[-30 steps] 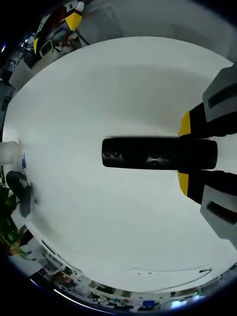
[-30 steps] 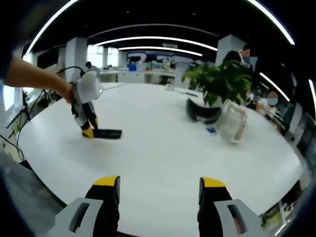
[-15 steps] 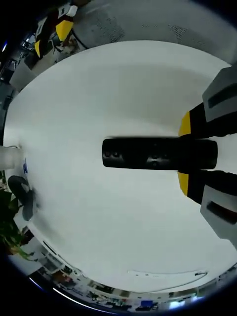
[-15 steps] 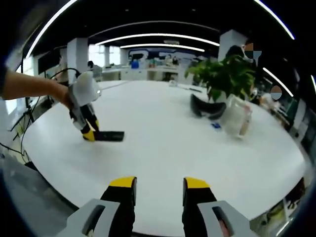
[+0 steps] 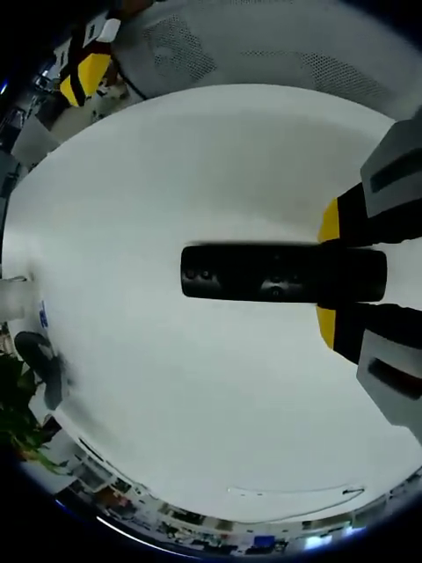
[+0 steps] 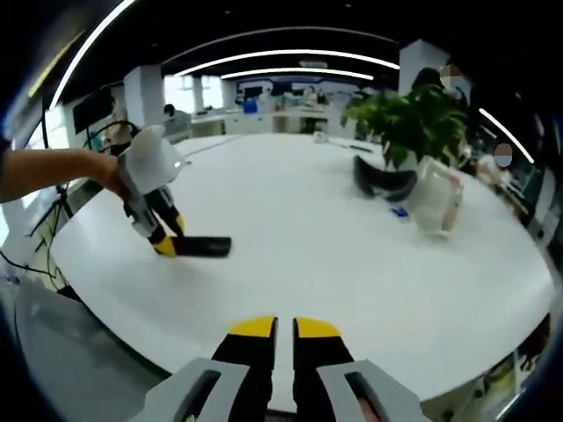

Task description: Press the specified remote control buttons in sequence, fully releasing each button before pressing the next.

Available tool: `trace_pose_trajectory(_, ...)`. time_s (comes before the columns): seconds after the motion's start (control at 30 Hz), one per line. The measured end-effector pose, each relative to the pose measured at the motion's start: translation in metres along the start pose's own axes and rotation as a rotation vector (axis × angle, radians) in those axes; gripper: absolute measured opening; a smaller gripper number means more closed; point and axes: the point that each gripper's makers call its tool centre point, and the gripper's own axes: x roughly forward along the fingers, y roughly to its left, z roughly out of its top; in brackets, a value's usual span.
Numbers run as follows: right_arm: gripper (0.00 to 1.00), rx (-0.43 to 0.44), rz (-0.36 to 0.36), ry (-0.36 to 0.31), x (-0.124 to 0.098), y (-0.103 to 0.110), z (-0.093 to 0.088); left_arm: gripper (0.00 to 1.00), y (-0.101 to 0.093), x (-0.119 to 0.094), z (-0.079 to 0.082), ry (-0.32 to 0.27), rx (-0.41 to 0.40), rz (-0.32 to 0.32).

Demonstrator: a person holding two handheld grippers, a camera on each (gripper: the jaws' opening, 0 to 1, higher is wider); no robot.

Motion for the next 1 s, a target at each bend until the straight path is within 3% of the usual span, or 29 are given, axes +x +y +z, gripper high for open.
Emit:
trace_pose_trajectory(0.33,0.00,0.021,0.005,0.008,-0.001,0.000,-0.002,0.23,-0.017,-0.001,-0.002,-0.012,-0.005,-0.004)
trace_pose_trajectory(0.47,0.00,0.042,0.044,-0.006,-0.002,0.007,0.001,0.23,-0.023,-0.001,-0.002,0.000,-0.011,0.000)
trace_pose_trajectory(1.0,0.00,0.014,0.045,0.031,0.001,0.011,-0.005,0.23,-0.048,-0.003,-0.007,-0.020,-0.045,0.006)
